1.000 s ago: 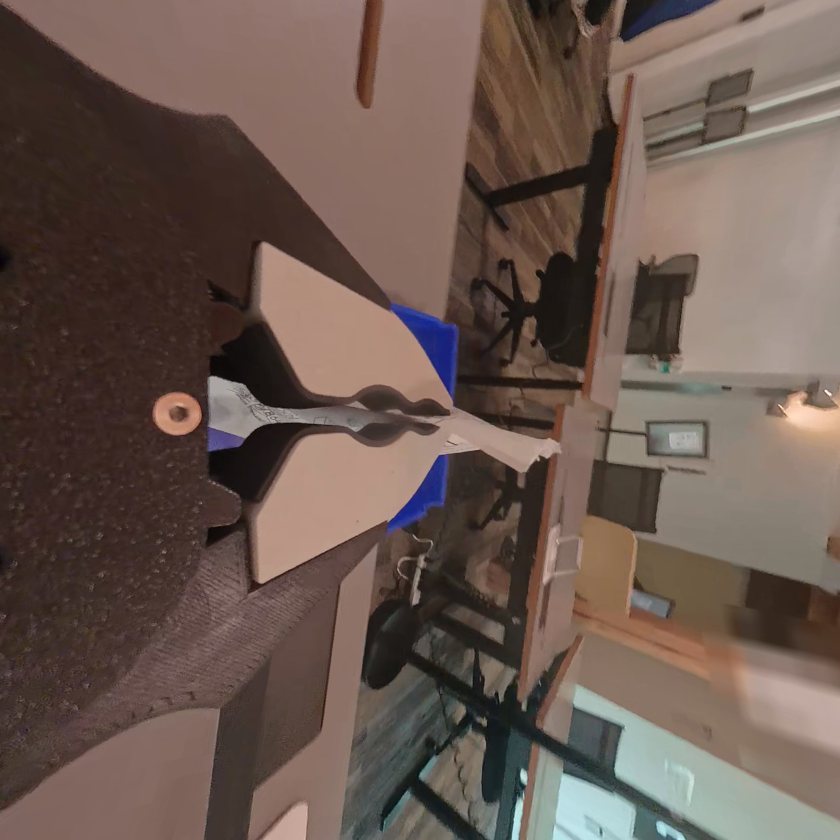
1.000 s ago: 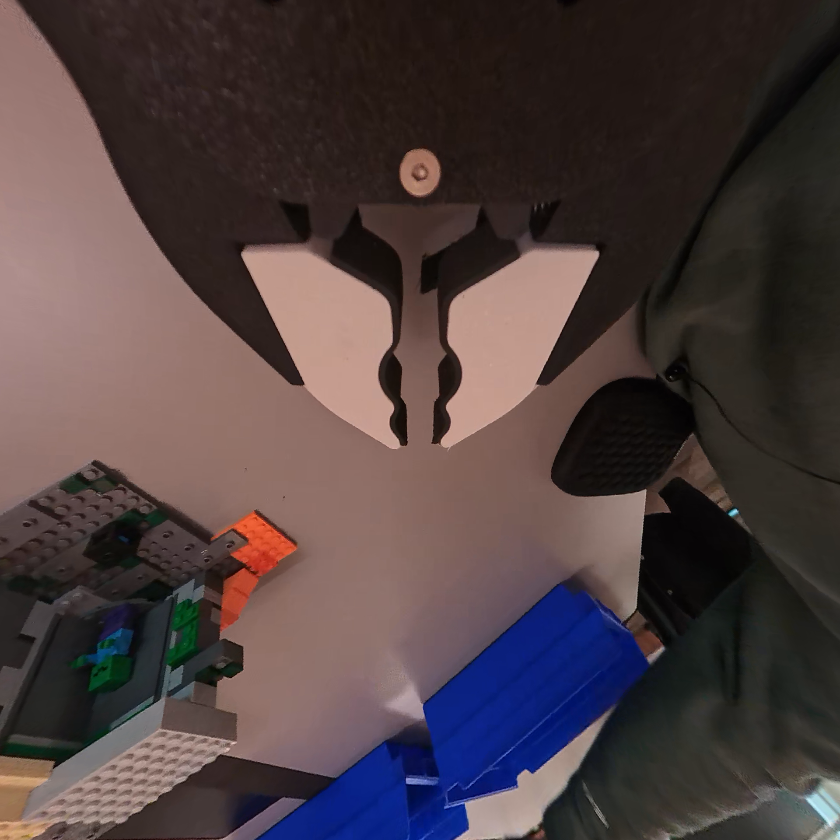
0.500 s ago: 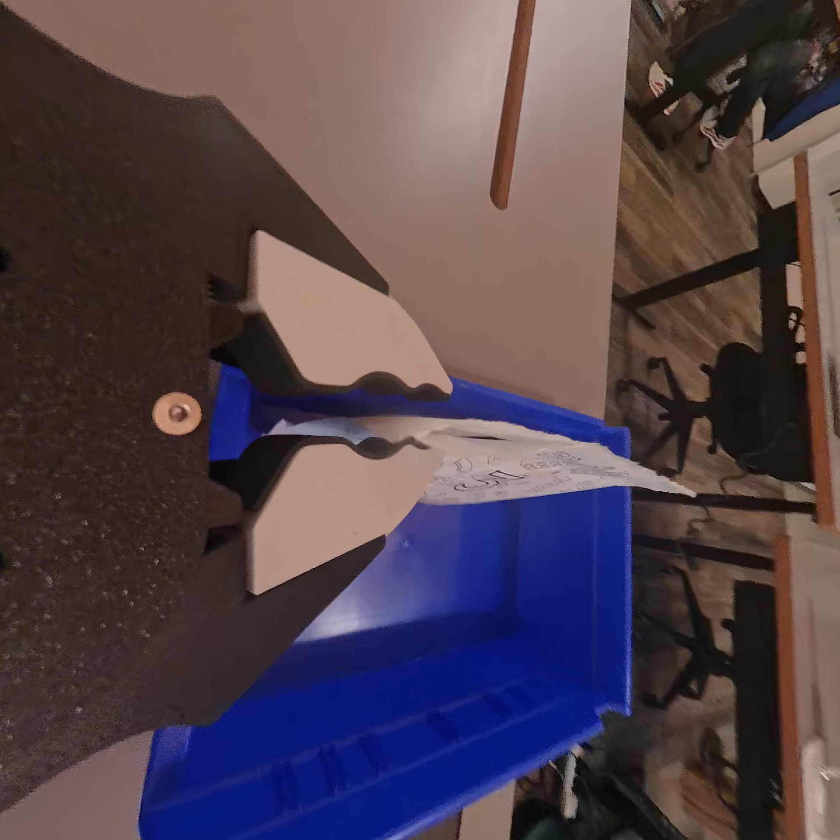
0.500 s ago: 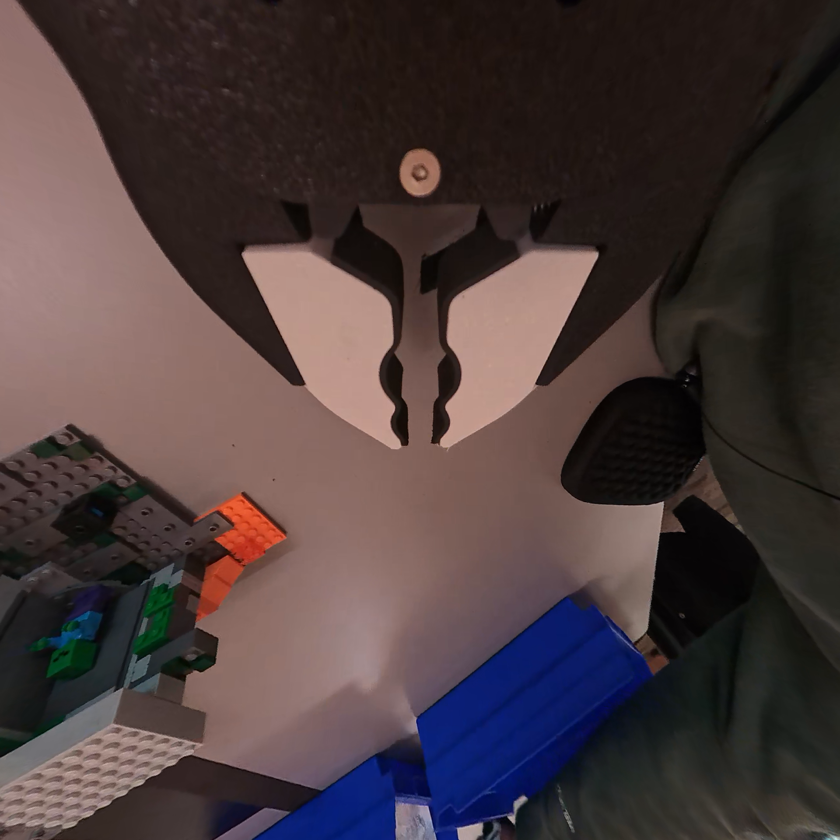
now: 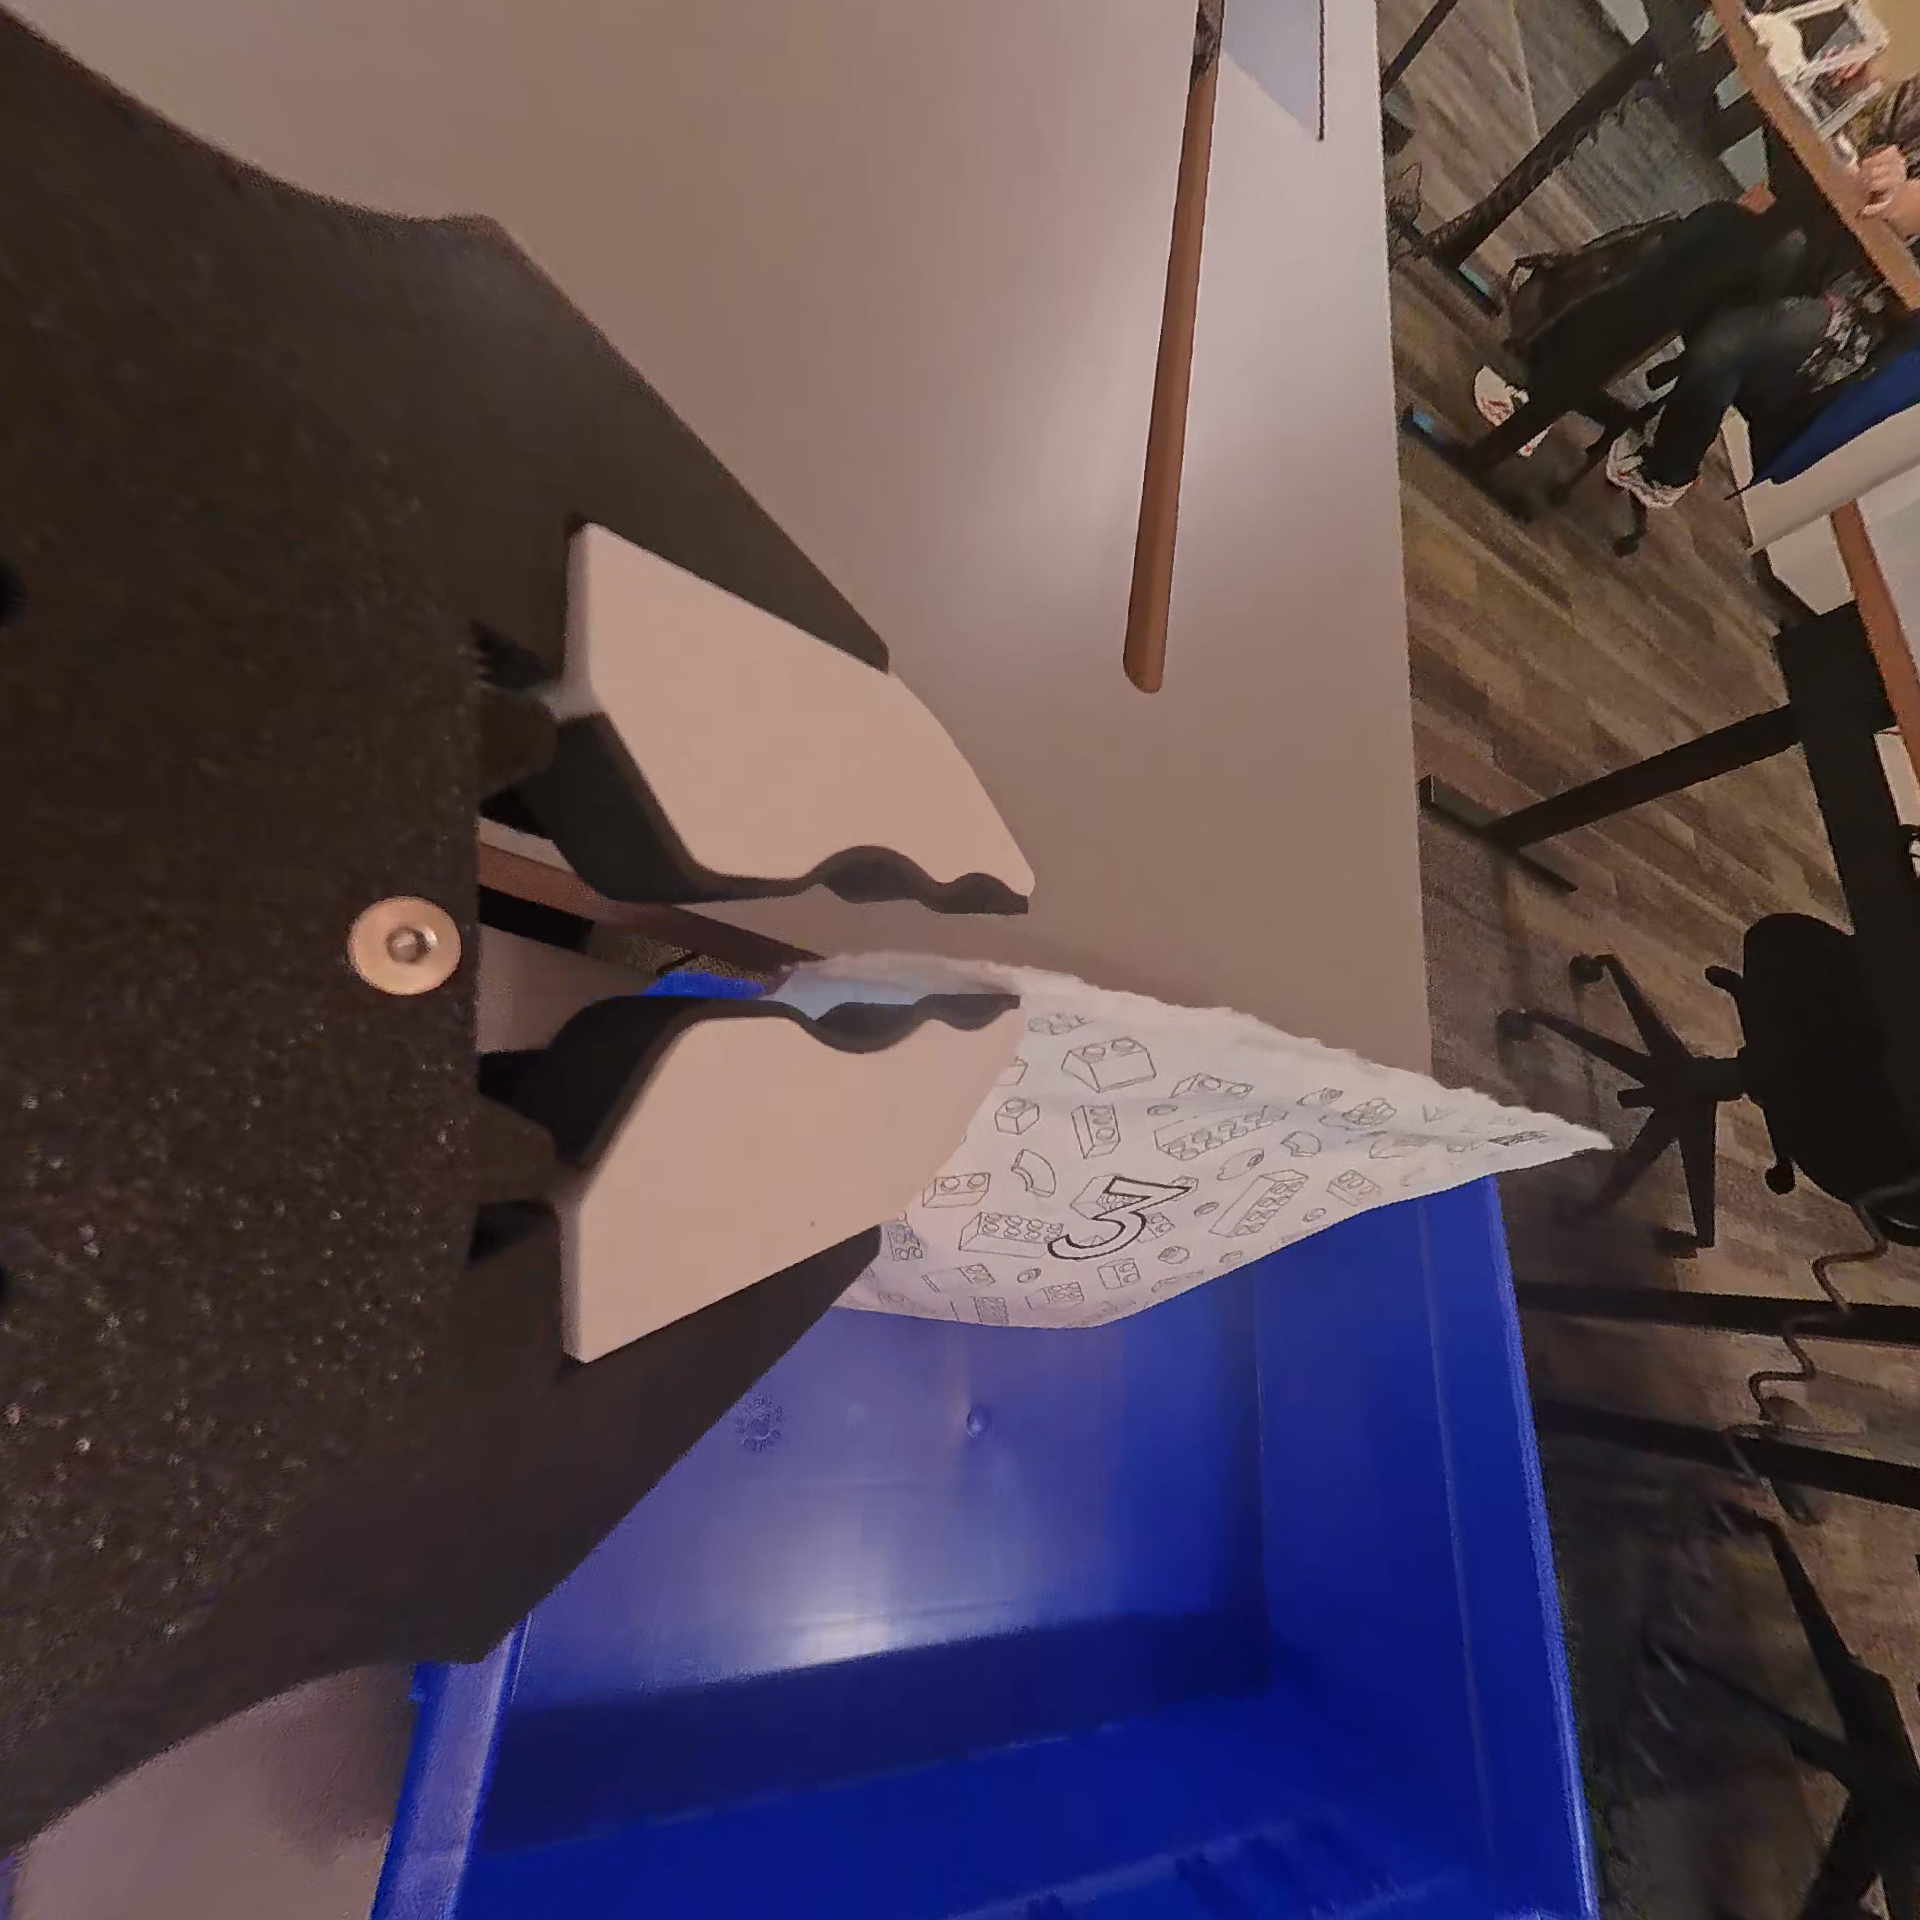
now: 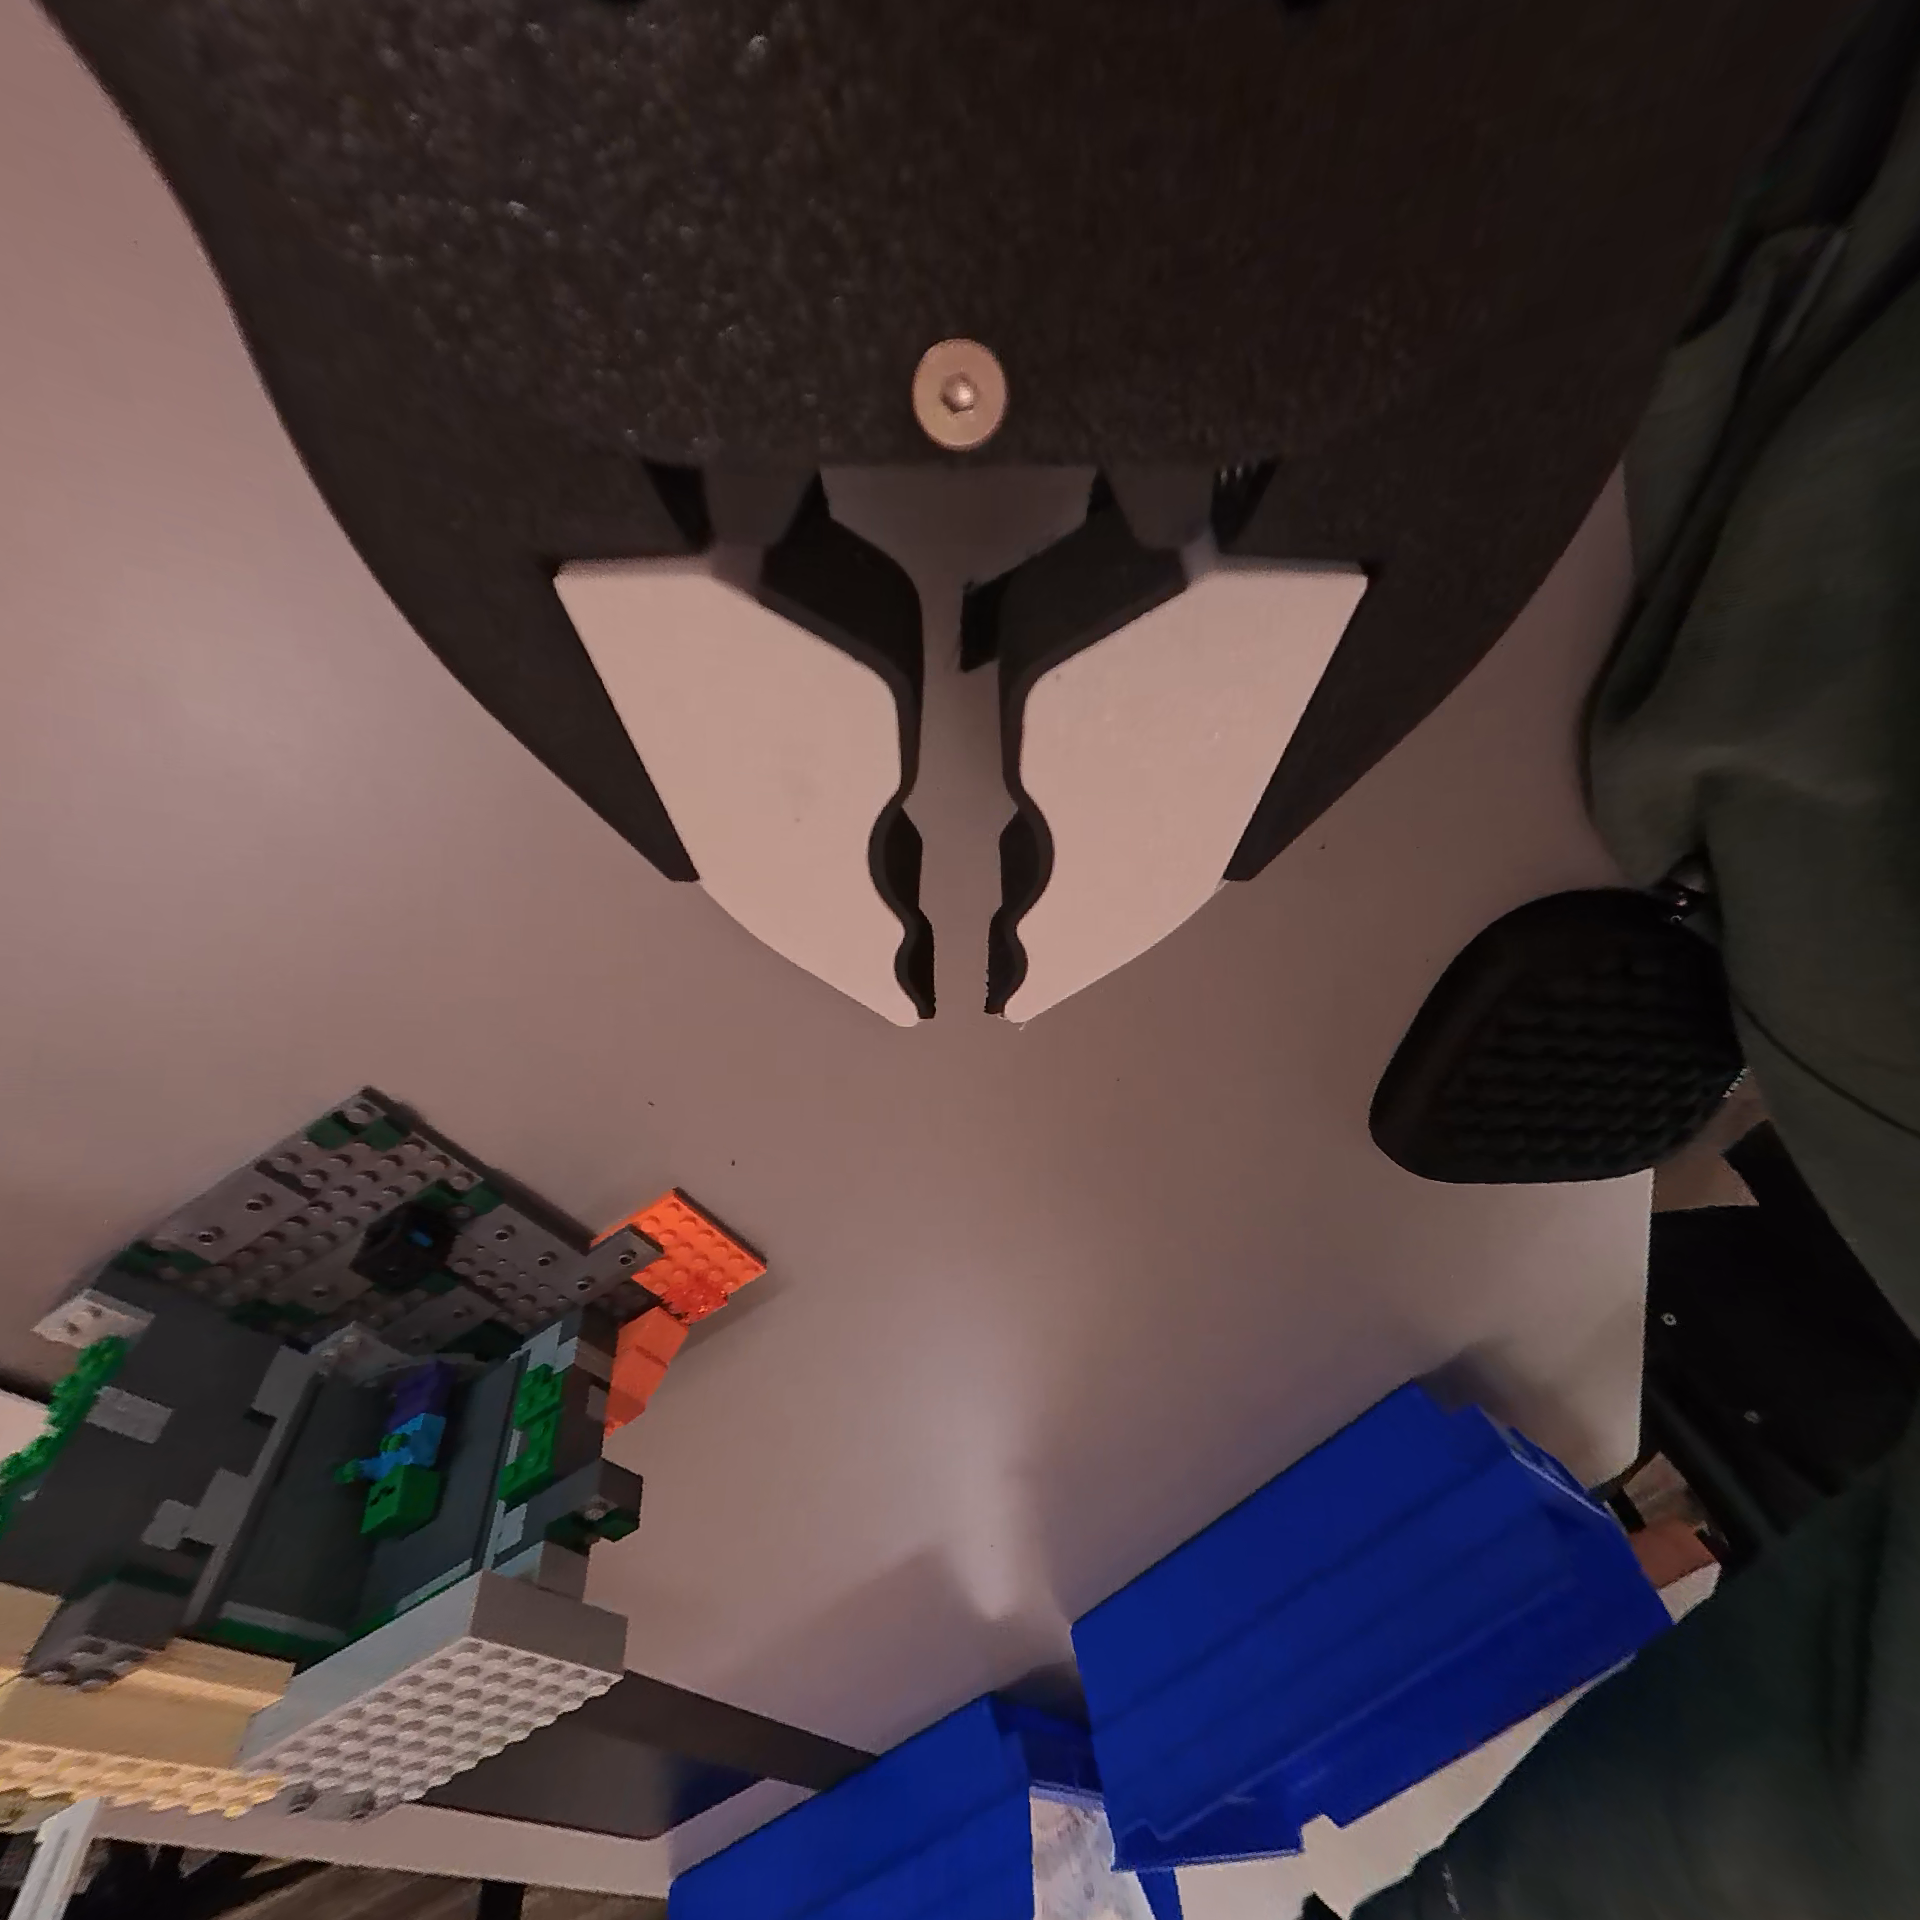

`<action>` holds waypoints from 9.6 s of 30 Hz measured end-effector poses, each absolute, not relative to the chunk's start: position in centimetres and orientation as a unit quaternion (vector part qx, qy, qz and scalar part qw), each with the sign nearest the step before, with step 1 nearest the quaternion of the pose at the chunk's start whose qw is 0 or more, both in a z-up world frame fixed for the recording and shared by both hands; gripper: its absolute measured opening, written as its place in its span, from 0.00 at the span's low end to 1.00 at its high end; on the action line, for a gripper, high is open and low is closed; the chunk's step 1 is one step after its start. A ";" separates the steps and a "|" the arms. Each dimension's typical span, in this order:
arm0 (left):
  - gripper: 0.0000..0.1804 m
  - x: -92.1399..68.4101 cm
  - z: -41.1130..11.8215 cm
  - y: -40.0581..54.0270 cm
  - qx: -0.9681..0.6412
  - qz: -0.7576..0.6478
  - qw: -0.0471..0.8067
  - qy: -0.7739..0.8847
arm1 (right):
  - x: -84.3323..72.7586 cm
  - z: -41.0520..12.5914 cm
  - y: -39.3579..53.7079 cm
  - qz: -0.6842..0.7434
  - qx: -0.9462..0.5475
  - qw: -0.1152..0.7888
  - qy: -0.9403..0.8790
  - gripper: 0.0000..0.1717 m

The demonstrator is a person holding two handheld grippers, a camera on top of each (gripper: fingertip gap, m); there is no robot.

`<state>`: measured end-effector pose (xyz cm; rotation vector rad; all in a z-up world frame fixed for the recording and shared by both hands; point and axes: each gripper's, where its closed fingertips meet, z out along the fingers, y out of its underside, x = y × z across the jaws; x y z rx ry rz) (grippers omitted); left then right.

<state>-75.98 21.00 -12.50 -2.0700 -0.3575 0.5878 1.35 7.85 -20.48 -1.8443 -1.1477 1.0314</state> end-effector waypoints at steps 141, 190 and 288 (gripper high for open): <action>0.28 -10.8 -21.1 13.1 -0.737 -0.047 0.621 0.265 | 38.9 -20.4 47.8 -0.151 -0.853 0.442 -0.232 0.26; 0.20 -10.7 -22.5 13.3 -0.744 -0.014 0.599 0.296 | 44.8 -27.4 56.0 -0.100 -0.967 0.235 -0.014 0.40; 0.13 -4.6 -22.1 9.3 -0.692 -0.071 0.590 0.409 | 36.0 -15.6 43.4 0.025 -0.849 0.438 -0.293 0.00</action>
